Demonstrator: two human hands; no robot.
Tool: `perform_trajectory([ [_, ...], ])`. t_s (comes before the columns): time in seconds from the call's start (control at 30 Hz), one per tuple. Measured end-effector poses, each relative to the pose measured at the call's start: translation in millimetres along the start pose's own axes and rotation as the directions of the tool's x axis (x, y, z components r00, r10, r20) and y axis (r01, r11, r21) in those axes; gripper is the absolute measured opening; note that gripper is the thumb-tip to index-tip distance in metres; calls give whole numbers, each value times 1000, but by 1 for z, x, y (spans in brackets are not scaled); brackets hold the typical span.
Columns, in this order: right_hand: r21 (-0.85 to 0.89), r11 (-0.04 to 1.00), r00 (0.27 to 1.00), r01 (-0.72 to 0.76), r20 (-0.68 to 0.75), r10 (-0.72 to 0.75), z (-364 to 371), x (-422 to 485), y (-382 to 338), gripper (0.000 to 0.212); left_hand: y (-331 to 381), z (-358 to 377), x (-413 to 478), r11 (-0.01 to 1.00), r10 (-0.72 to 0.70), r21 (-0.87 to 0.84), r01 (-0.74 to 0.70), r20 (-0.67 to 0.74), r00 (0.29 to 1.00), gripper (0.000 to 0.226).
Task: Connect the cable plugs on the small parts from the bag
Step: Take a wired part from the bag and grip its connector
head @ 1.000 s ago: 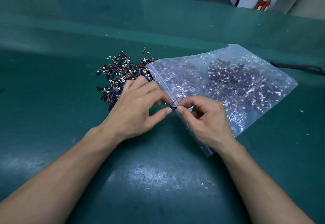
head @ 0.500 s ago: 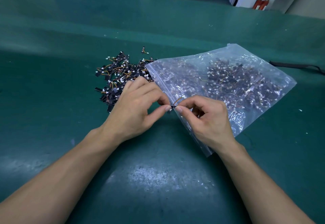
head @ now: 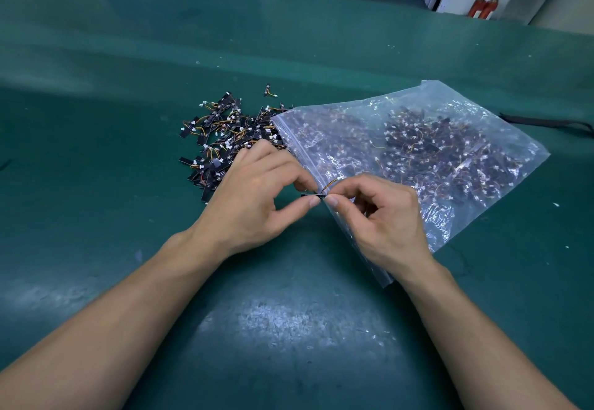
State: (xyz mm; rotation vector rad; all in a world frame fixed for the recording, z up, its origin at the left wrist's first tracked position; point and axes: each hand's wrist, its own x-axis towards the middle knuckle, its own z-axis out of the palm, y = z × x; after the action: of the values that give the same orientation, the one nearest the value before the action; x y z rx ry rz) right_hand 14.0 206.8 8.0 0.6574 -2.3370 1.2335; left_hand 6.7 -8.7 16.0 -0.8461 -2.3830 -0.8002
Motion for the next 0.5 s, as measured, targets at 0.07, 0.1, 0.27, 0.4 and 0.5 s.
perform_trajectory([
  [0.07,-3,1000,1000,-9,1,9,1,0,0,4,-1,-1,0,1000,7,-14,-7,3,1000,14],
  [0.1,0,1000,1000,-10,2,10,1,0,0,5,-1,-1,0,1000,14,-14,-14,6,1000,13],
  [0.27,65,997,999,-42,3,42,1,0,-2,5,-2,-1,1,1000,21,-12,-21,-6,1000,10],
  [0.4,39,999,1000,-16,23,15,2,0,-2,4,-2,0,0,999,16,-32,-16,-11,1000,9],
  [0.5,36,999,999,-29,21,28,2,0,-1,6,-2,0,0,999,23,-41,-23,1,1000,12],
])
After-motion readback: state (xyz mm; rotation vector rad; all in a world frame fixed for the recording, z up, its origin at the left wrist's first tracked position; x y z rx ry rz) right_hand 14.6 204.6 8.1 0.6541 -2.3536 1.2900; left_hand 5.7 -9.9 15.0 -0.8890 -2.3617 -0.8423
